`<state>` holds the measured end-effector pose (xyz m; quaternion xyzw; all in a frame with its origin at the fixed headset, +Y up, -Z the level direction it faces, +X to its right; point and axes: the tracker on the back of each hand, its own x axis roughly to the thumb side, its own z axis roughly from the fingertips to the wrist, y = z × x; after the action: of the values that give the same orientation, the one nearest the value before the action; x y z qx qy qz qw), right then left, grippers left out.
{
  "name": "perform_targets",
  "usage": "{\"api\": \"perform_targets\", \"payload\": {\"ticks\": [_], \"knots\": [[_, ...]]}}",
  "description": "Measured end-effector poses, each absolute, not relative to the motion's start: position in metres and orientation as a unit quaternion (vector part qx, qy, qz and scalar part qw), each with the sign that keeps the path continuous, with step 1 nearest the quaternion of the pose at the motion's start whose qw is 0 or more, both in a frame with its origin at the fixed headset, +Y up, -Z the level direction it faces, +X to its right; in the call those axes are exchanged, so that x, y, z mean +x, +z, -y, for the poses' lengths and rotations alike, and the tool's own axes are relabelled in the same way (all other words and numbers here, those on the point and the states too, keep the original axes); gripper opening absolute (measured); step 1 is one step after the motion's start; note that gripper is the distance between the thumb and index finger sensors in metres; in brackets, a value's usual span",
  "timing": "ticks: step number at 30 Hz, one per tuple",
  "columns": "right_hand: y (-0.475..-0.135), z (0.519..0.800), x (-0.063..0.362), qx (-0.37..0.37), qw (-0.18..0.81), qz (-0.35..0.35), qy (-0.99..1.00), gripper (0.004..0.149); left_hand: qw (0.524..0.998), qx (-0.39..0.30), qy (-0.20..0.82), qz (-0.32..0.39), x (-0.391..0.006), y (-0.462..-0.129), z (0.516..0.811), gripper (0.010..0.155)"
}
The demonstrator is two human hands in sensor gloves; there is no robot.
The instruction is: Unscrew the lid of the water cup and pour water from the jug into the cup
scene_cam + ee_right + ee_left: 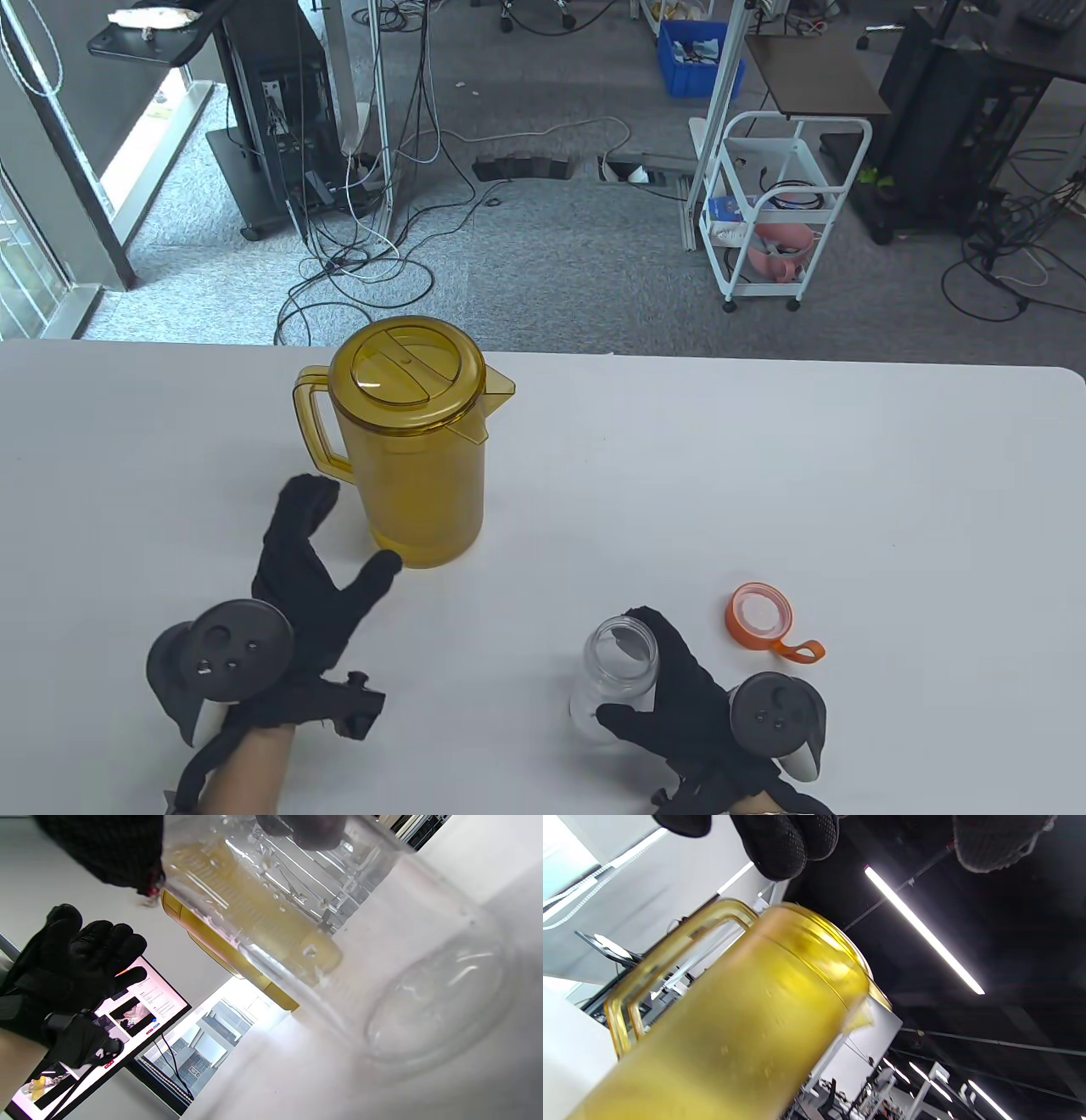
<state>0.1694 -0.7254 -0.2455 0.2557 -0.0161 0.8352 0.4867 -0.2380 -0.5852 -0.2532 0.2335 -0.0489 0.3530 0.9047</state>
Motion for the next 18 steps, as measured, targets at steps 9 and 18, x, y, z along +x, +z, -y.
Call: {"api": "perform_targets", "payload": {"ticks": [9, 18], "knots": [[-0.246, 0.725, 0.169, 0.257, 0.492, 0.01, 0.832, 0.1, 0.936, 0.179, 0.297, -0.063, -0.277, -0.334, 0.618, 0.098], [-0.246, 0.725, 0.17, 0.261, 0.497, 0.004, 0.827, 0.1, 0.939, 0.153, 0.295, -0.094, -0.289, -0.384, 0.646, 0.092]]}}
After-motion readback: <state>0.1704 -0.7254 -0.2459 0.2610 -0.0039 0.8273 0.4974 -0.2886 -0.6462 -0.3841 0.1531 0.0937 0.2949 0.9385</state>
